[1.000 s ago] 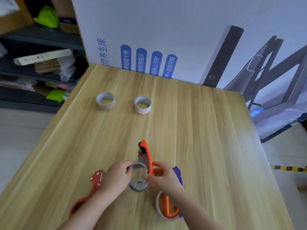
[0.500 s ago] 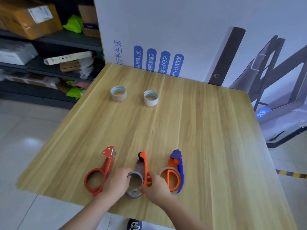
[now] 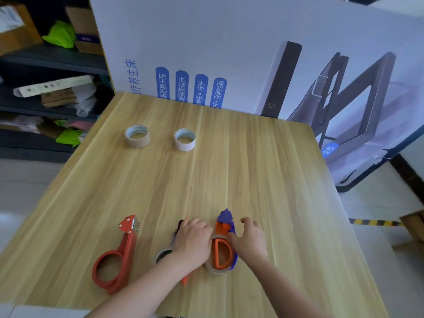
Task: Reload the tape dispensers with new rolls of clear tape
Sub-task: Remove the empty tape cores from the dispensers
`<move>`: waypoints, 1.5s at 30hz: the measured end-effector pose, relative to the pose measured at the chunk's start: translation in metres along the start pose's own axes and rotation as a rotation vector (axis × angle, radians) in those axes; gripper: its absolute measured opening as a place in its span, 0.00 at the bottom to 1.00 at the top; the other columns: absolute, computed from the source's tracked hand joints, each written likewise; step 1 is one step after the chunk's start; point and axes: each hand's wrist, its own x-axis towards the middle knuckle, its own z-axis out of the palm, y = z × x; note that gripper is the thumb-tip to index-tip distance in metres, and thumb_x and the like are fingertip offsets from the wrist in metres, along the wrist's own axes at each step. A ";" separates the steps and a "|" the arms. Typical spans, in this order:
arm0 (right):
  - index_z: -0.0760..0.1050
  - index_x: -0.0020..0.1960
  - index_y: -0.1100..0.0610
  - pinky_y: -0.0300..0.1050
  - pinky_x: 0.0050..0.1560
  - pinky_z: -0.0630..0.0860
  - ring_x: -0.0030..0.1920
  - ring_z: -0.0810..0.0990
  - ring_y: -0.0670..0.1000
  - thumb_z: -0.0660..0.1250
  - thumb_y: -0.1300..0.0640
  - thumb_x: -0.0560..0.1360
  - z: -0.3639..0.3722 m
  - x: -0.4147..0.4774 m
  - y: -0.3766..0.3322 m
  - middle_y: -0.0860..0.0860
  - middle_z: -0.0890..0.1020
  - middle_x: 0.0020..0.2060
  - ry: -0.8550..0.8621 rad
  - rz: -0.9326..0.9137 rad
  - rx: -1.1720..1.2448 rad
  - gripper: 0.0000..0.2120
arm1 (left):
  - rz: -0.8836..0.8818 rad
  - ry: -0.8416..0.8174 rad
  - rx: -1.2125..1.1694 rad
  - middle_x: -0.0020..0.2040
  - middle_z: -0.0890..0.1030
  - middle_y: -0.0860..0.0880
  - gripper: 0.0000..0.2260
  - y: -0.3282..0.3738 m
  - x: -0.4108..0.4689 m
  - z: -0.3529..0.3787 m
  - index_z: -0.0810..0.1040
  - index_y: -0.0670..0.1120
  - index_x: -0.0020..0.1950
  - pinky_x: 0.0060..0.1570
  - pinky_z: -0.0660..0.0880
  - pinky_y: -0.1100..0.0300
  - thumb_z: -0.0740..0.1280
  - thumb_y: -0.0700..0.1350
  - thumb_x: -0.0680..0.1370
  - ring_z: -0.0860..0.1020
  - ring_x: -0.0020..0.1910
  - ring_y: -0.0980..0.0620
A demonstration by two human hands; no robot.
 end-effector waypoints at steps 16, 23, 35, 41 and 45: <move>0.73 0.60 0.55 0.44 0.47 0.78 0.47 0.80 0.48 0.70 0.50 0.72 -0.051 0.038 0.040 0.48 0.80 0.47 -0.510 0.102 0.367 0.19 | -0.312 -0.038 -0.327 0.46 0.83 0.52 0.09 0.052 0.050 0.015 0.78 0.53 0.51 0.41 0.72 0.58 0.63 0.45 0.73 0.80 0.47 0.49; 0.80 0.51 0.62 0.45 0.39 0.76 0.34 0.80 0.51 0.77 0.49 0.67 -0.096 0.070 0.038 0.54 0.83 0.37 -0.500 0.086 0.676 0.20 | -0.352 0.242 -0.729 0.45 0.81 0.57 0.04 0.073 0.075 -0.018 0.78 0.53 0.50 0.45 0.78 0.56 0.67 0.47 0.76 0.80 0.42 0.55; 0.80 0.49 0.61 0.46 0.42 0.77 0.38 0.78 0.51 0.75 0.52 0.70 -0.122 0.121 -0.010 0.55 0.82 0.39 -0.321 0.036 0.868 0.15 | 0.026 0.527 -0.424 0.39 0.75 0.56 0.04 0.062 0.115 -0.037 0.76 0.48 0.41 0.36 0.71 0.58 0.66 0.48 0.72 0.73 0.38 0.55; 0.80 0.48 0.60 0.45 0.43 0.77 0.37 0.79 0.49 0.75 0.53 0.70 -0.120 0.160 -0.032 0.52 0.82 0.38 -0.190 0.053 0.899 0.12 | -0.153 0.549 -0.673 0.41 0.74 0.58 0.03 0.046 0.160 -0.051 0.76 0.44 0.48 0.39 0.68 0.69 0.67 0.40 0.75 0.73 0.40 0.58; 0.79 0.49 0.59 0.45 0.44 0.77 0.36 0.79 0.48 0.74 0.52 0.70 -0.116 0.189 -0.038 0.51 0.81 0.37 -0.129 0.109 0.879 0.12 | -0.248 0.507 -0.665 0.44 0.77 0.52 0.04 0.028 0.200 -0.059 0.76 0.43 0.50 0.42 0.71 0.62 0.68 0.41 0.76 0.75 0.43 0.52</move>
